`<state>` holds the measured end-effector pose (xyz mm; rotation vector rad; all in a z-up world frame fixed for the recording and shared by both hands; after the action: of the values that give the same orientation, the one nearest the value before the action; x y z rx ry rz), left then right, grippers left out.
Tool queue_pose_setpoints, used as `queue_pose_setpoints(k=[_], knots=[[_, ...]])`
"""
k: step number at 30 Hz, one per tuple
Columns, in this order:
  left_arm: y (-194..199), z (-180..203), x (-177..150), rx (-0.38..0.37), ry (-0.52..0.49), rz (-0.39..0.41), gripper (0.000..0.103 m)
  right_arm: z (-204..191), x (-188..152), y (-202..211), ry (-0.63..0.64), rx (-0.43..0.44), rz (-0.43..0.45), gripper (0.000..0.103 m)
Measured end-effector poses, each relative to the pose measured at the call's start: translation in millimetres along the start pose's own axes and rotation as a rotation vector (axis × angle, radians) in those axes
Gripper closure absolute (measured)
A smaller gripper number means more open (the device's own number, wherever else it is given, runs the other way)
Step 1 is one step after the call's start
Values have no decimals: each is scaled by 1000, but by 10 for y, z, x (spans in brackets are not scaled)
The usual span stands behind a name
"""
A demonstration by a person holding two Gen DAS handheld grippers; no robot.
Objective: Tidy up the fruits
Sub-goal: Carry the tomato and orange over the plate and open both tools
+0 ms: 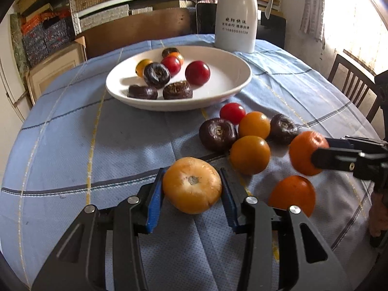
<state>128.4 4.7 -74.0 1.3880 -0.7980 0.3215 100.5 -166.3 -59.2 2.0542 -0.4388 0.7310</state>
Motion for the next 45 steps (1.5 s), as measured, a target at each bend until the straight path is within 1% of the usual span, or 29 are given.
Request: queue_pose_setpoints(k=[4, 7, 8, 12, 15, 17, 19, 20, 21, 22, 24, 27, 28, 30, 31, 32, 35, 38, 39, 40, 41, 45], knots=[[80, -36, 95, 25, 1, 33, 60, 25, 44, 36, 6, -36, 25, 58], [152, -127, 273, 12, 37, 63, 60, 24, 192, 57, 31, -72, 51, 58], [159, -170, 349, 11, 48, 69, 60, 26, 293, 55, 35, -78, 56, 58], [176, -357, 734, 58, 82, 111, 61, 37, 734, 30, 35, -105, 99, 58], [67, -473, 980, 72, 120, 119, 61, 54, 1042, -94, 19, -119, 127, 58], [-74, -536, 1106, 112, 129, 121, 60, 81, 1205, -271, 14, -133, 123, 58], [-192, -585, 1157, 120, 147, 118, 60, 105, 1271, -414, 9, -145, 115, 58], [-254, -610, 1176, 119, 157, 115, 57, 129, 1309, -515, 4, -151, 106, 58], [-319, -637, 1183, 116, 167, 110, 50, 144, 1329, -591, 1, -153, 99, 57], [-359, -654, 1176, 116, 168, 109, 45, 163, 1341, -656, -3, -152, 93, 56], [-398, -674, 1152, 128, 154, 109, 33, 199, 1330, -757, -11, -143, 81, 56], [-414, -688, 1121, 153, 137, 114, 21, 204, 1333, -736, -9, -137, 96, 53], [-411, -681, 1110, 158, 134, 116, 19, 195, 1329, -701, -15, -137, 107, 51], [-395, -666, 1085, 171, 130, 121, 11, 185, 1313, -650, -13, -136, 122, 46], [-385, -648, 1062, 181, 122, 126, 9, 182, 1298, -633, -8, -142, 128, 42], [-374, -621, 1029, 194, 108, 129, 7, 180, 1257, -609, 3, -159, 134, 41], [-351, -527, 912, 235, 64, 115, 6, 187, 1166, -598, 27, -196, 134, 40], [-295, -430, 823, 246, 39, 118, 5, 173, 1077, -572, 39, -216, 133, 38], [-276, -404, 789, 250, 33, 118, 5, 169, 1043, -538, 40, -219, 136, 36], [-250, -362, 739, 255, 25, 115, 5, 171, 1022, -511, 39, -222, 139, 31], [-235, -340, 715, 257, 21, 114, 5, 173, 990, -470, 36, -225, 143, 29], [-109, -283, 622, 267, 24, 129, 5, 195, 869, -290, 20, -227, 162, 27]])
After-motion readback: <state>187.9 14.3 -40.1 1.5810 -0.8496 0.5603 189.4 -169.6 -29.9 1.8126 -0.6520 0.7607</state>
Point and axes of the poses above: each gripper's, at about its wrist camera, not at the fingertips, and y roughly against the way its jaws point, z to its right, x to its top, the point moved 6 cm from there along -y, roughly the way its jaws point, and after that the axes turned 1 degree about -x, right-handed, at the moved point
